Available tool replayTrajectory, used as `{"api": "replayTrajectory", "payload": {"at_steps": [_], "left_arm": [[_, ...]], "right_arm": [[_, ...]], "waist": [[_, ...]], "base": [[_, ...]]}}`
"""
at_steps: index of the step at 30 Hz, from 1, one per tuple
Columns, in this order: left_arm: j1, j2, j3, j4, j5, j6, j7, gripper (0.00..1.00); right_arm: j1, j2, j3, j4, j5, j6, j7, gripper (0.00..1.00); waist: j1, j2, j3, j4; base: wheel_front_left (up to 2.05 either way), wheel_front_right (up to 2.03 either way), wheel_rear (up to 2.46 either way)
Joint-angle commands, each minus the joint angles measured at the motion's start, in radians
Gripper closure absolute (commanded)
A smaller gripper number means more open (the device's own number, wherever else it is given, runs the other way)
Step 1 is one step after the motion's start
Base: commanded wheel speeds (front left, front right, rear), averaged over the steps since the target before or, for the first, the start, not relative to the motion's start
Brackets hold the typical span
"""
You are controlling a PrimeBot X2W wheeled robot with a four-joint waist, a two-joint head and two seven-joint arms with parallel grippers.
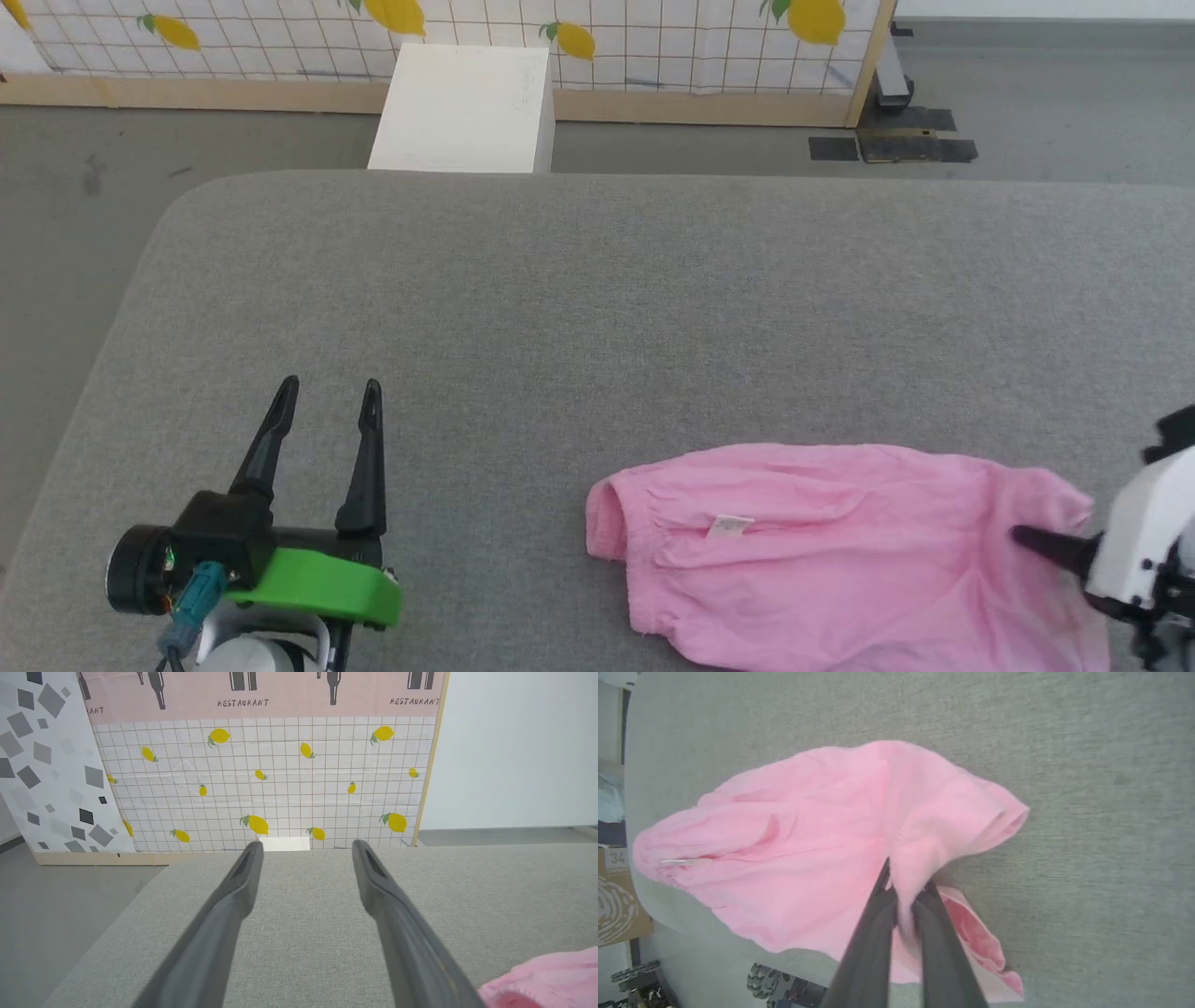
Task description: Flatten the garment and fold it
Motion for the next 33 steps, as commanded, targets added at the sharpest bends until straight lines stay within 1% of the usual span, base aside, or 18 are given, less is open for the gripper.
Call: {"api": "replayTrajectory", "payload": {"at_steps": [1,7,10,13,17,19,21,24,29,30,31,32,33], "left_arm": [[0.003,0.008,-0.002,0.001,0.000,0.003,0.003,0.00],[-0.003,0.008,-0.012,0.006,-0.002,0.001,0.010,0.00],[-0.006,0.009,-0.016,0.008,-0.002,0.001,0.013,0.00],[-0.008,0.010,-0.019,0.008,-0.002,0.002,0.016,0.00],[-0.013,0.008,-0.024,0.011,-0.004,0.002,0.017,0.00],[-0.015,0.007,-0.027,0.012,-0.004,0.002,0.017,0.00],[-0.017,0.005,-0.029,0.015,-0.006,0.001,0.016,0.00],[-0.019,0.005,-0.031,0.014,-0.006,0.003,0.015,0.00],[-0.025,0.003,-0.035,0.016,-0.007,0.005,0.015,0.00],[-0.028,0.003,-0.035,0.019,-0.008,0.003,0.013,0.00],[-0.030,0.003,-0.035,0.021,-0.008,0.002,0.012,0.00],[-0.033,0.002,-0.036,0.023,-0.009,0.001,0.010,0.00],[-0.035,0.001,-0.036,0.025,-0.009,0.000,0.009,0.00]], "right_arm": [[-0.014,0.033,-0.001,-0.013,0.039,-0.001,0.026,1.00],[-0.046,0.173,-0.003,-0.054,0.228,-0.001,0.143,1.00],[-0.061,0.219,0.013,-0.060,0.298,-0.001,0.187,1.00],[-0.078,0.241,0.044,-0.051,0.331,-0.001,0.192,1.00],[-0.095,0.252,0.115,-0.020,0.344,-0.001,0.143,1.00],[-0.097,0.253,0.167,-0.001,0.346,-0.001,0.106,1.00],[-0.098,0.253,0.228,0.028,0.373,-0.001,0.059,1.00],[-0.106,0.254,0.321,0.067,0.371,-0.001,-0.032,1.00],[-0.140,0.254,0.431,0.148,0.333,-0.001,-0.191,1.00],[-0.149,0.254,0.450,0.164,0.326,-0.001,-0.231,0.85],[-0.155,0.254,0.468,0.178,0.329,-0.001,-0.257,0.64],[-0.163,0.254,0.494,0.193,0.334,-0.001,-0.281,0.22],[-0.170,0.254,0.517,0.200,0.332,-0.001,-0.299,0.00]], "waist": [[0.0000,0.0074,-0.003,0.001],[0.0000,0.0074,-0.015,0.018],[0.0000,0.0074,-0.020,0.033],[0.0000,0.0074,-0.023,0.047],[0.0000,0.0074,-0.024,0.069],[0.0000,0.0074,-0.023,0.079],[0.0000,0.0074,-0.022,0.086],[0.0000,0.0074,-0.017,0.093],[0.0000,0.0074,-0.004,0.095],[0.0000,0.0074,0.000,0.096],[0.0000,0.0074,0.004,0.095],[0.0000,0.0074,0.007,0.094],[0.0000,0.0074,0.010,0.093]], "base": [[0.00,0.00,0.00],[0.00,0.00,0.00],[0.00,0.00,0.00],[0.00,0.00,0.00],[0.00,0.00,0.00],[0.00,0.00,0.00],[0.00,0.00,0.00],[0.00,0.00,0.00],[0.00,0.00,0.00],[0.00,0.00,0.00],[0.00,0.00,0.00],[0.00,0.00,0.00],[0.00,0.00,0.00]]}}
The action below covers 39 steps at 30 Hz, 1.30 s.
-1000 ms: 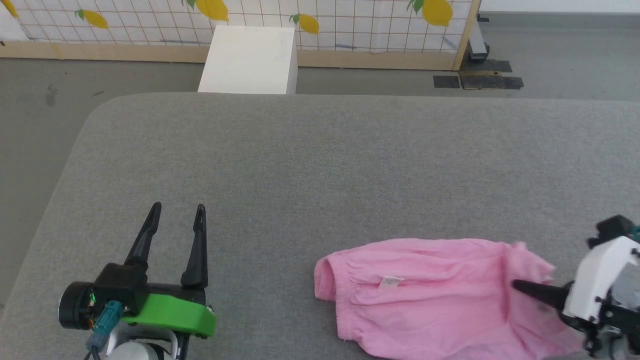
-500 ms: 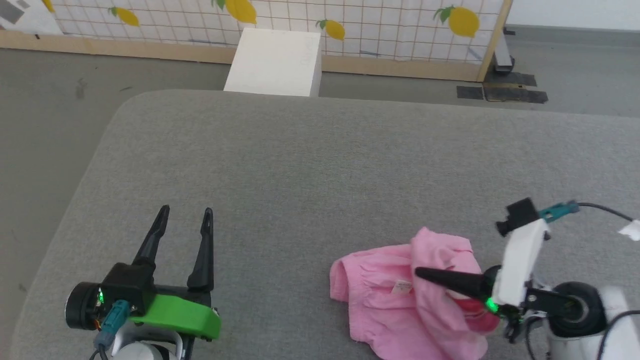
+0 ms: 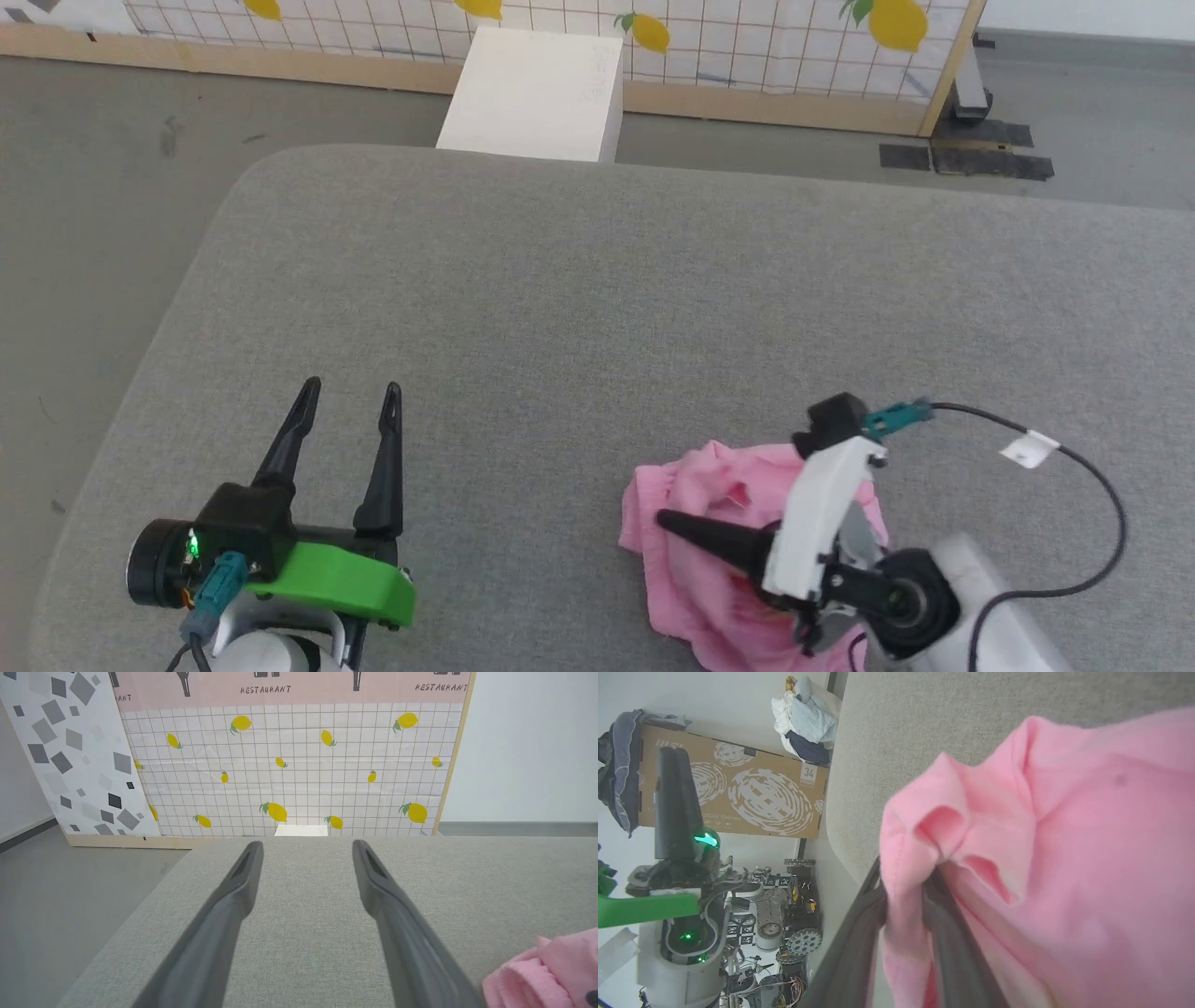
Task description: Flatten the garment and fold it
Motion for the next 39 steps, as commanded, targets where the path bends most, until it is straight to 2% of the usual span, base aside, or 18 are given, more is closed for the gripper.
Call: {"api": "replayTrajectory", "payload": {"at_steps": [1,10,11,14,19,23,28,34,39], "left_arm": [[-0.017,-0.001,-0.002,0.004,-0.006,0.000,-0.008,0.00],[-0.027,-0.005,-0.005,0.014,-0.005,-0.001,-0.017,0.00],[-0.028,-0.004,-0.006,0.018,-0.005,-0.001,-0.019,0.00],[-0.026,-0.003,-0.005,0.021,-0.007,0.001,-0.020,0.00],[-0.019,-0.003,-0.001,0.020,-0.010,0.007,-0.022,0.00],[-0.015,-0.003,0.006,0.021,-0.014,0.015,-0.024,0.00],[-0.008,-0.004,0.018,0.029,-0.016,0.022,-0.029,0.00],[0.010,0.000,0.045,0.039,-0.018,0.029,-0.035,0.00],[0.028,0.003,0.060,0.031,-0.016,0.033,-0.037,0.00]], "right_arm": [[-0.023,0.003,0.028,0.009,0.004,-0.001,-0.032,0.00],[-0.085,0.002,0.185,-0.007,-0.052,-0.001,-0.151,0.00],[-0.109,-0.024,0.243,-0.055,-0.102,-0.001,-0.191,0.00],[-0.136,-0.070,0.299,-0.111,-0.193,-0.001,-0.270,0.00],[-0.151,-0.133,0.316,-0.150,-0.420,-0.001,-0.435,0.00],[-0.118,-0.143,0.229,-0.162,-0.580,-0.001,-0.563,0.00],[-0.040,-0.140,0.050,-0.201,-0.723,-0.001,-0.693,0.00],[0.070,-0.129,-0.184,-0.286,-0.785,-0.001,-0.727,0.00],[0.164,-0.114,-0.321,-0.387,-0.800,-0.001,-0.698,0.00]], "waist": [[0.0000,0.0074,0.007,-0.003],[0.0000,0.0074,0.021,-0.012],[0.0000,0.0074,0.018,-0.016],[0.0000,0.0074,0.009,-0.024],[0.0000,0.0074,-0.009,-0.039],[0.0000,0.0074,-0.022,-0.052],[0.0000,0.0074,-0.038,-0.069],[0.0000,0.0074,-0.053,-0.096],[0.0000,0.0074,-0.059,-0.117]], "base": [[0.00,0.00,0.00],[0.00,0.00,0.00],[0.00,0.00,0.00],[0.00,0.00,0.00],[0.00,0.00,0.00],[0.00,0.00,0.00],[0.00,0.00,0.00],[0.00,0.00,0.00],[0.00,0.00,0.00]]}}
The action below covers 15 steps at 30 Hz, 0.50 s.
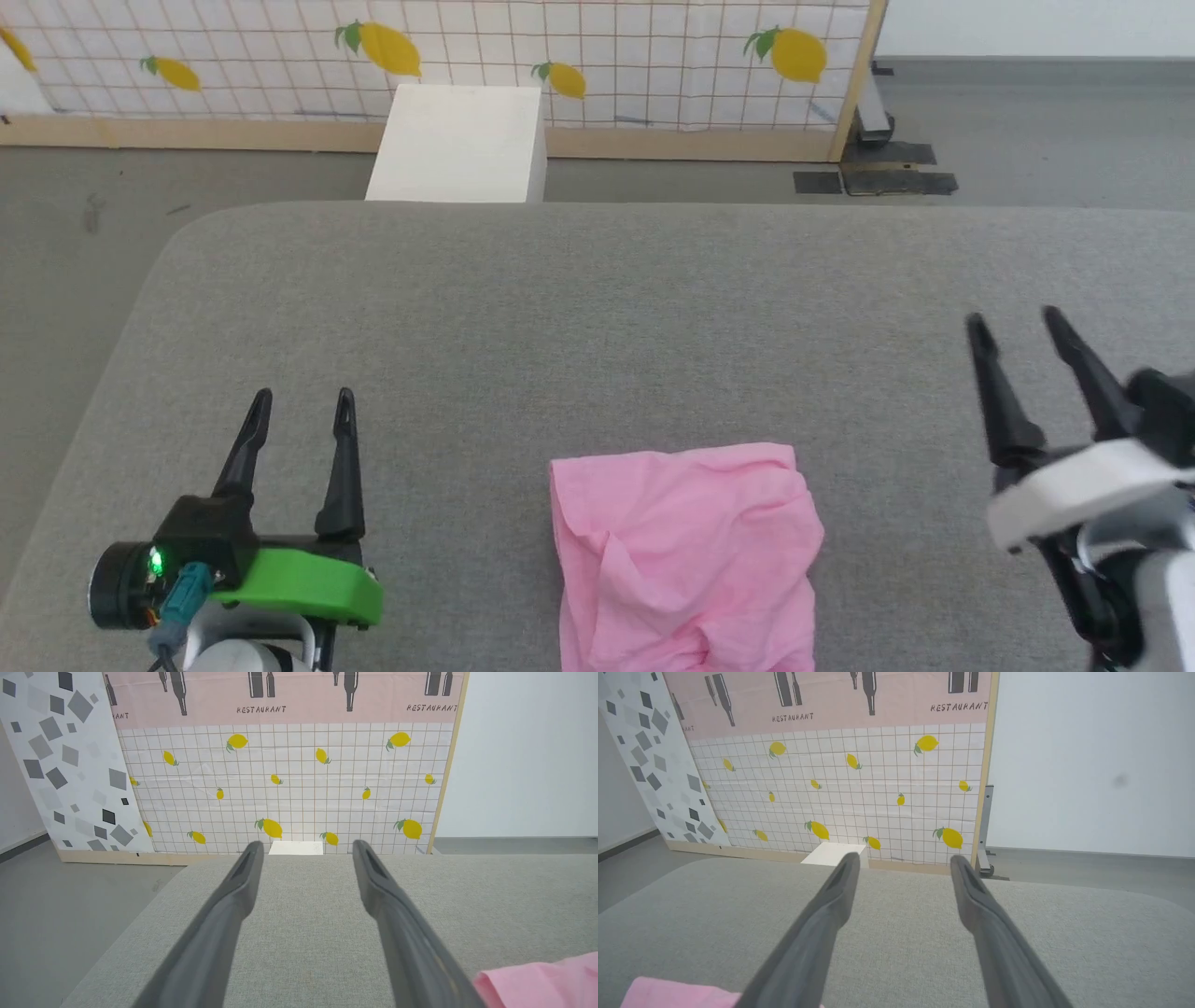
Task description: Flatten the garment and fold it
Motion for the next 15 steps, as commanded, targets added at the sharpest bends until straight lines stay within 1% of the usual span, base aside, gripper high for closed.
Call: {"api": "replayTrajectory", "payload": {"at_steps": [1,3,7,15], "left_arm": [[0.015,0.007,0.009,-0.004,-0.009,0.006,-0.007,0.00],[0.024,0.012,0.013,-0.005,-0.009,0.006,-0.007,0.00],[0.044,0.018,0.011,-0.003,-0.009,0.001,-0.008,0.00],[0.086,0.022,-0.014,0.013,-0.014,-0.005,0.008,0.00]], "right_arm": [[0.033,0.011,-0.021,-0.034,-0.004,-0.001,0.006,0.00],[0.079,0.017,-0.048,-0.078,-0.007,-0.001,0.018,0.00],[0.174,0.033,-0.069,-0.146,0.002,-0.001,0.043,0.00],[0.317,0.061,-0.051,-0.217,-0.010,-0.001,0.081,0.00]], "waist": [[0.0000,0.0074,-0.005,-0.012],[0.0000,0.0074,-0.008,-0.019],[0.0000,0.0074,-0.017,-0.030],[0.0000,0.0074,-0.036,-0.052]], "base": [[0.00,0.00,0.00],[0.00,0.00,0.00],[0.00,0.00,0.00],[0.00,0.00,0.00]]}}
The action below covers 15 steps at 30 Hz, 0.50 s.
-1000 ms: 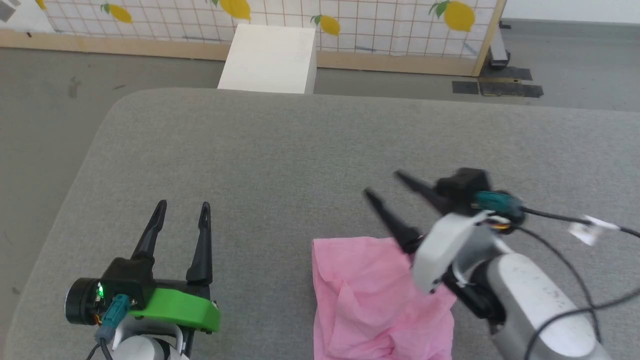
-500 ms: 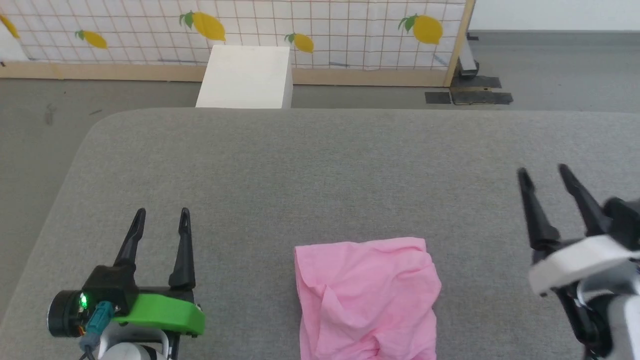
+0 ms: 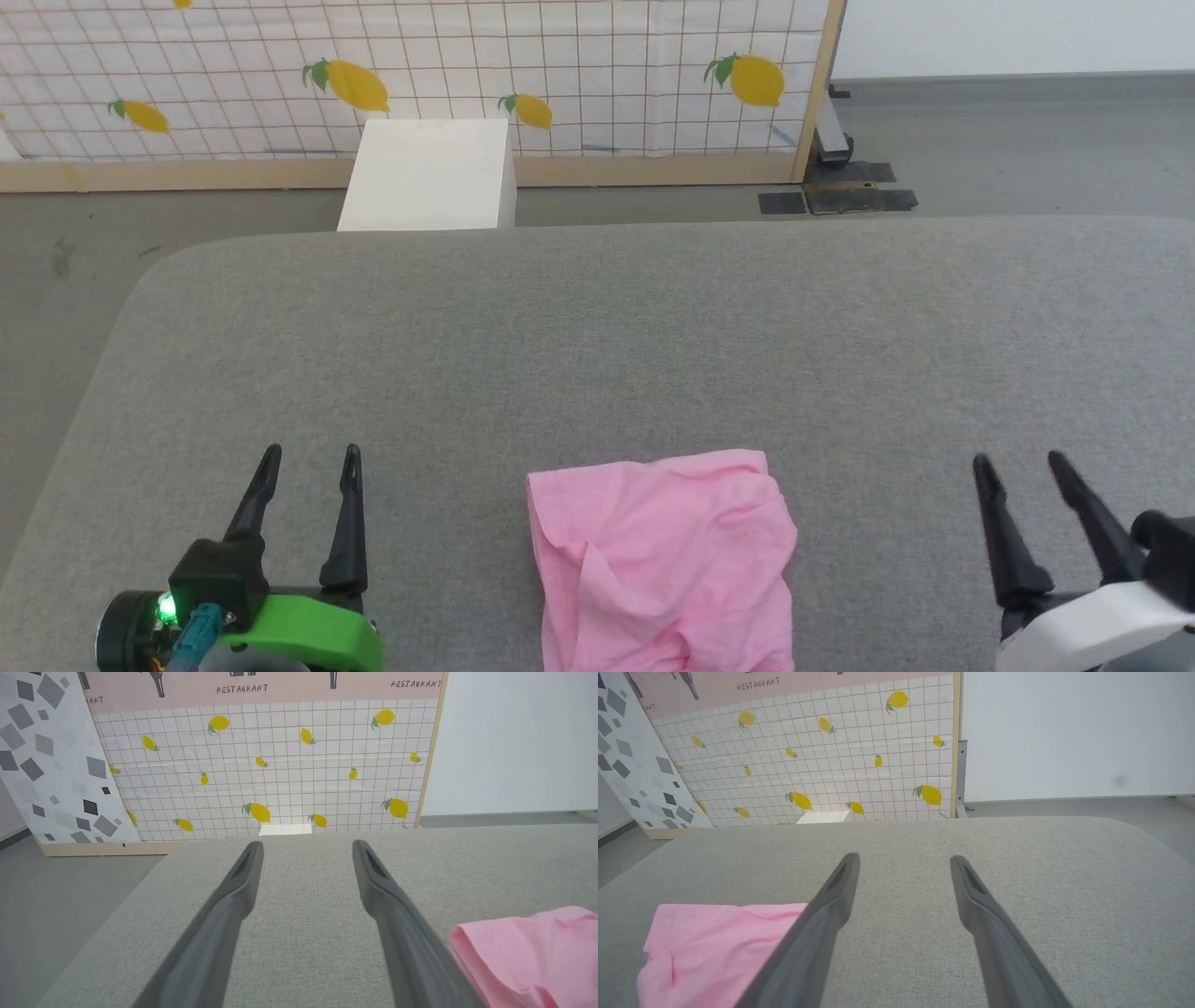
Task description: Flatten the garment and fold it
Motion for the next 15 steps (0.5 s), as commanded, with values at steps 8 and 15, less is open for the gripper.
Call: {"api": "replayTrajectory", "payload": {"at_steps": [8,15], "left_arm": [[0.006,0.003,-0.008,0.028,-0.026,-0.018,0.002,0.00],[-0.024,0.005,0.000,0.041,-0.032,-0.024,-0.002,0.00]], "right_arm": [[0.035,0.025,0.038,-0.023,-0.008,-0.001,0.027,0.00],[0.012,0.029,0.056,-0.014,0.018,-0.001,0.073,0.00]], "waist": [[0.0000,0.0074,0.004,-0.009],[0.0000,0.0074,0.028,-0.007]], "base": [[0.00,0.00,0.00],[0.00,0.00,0.00]]}}
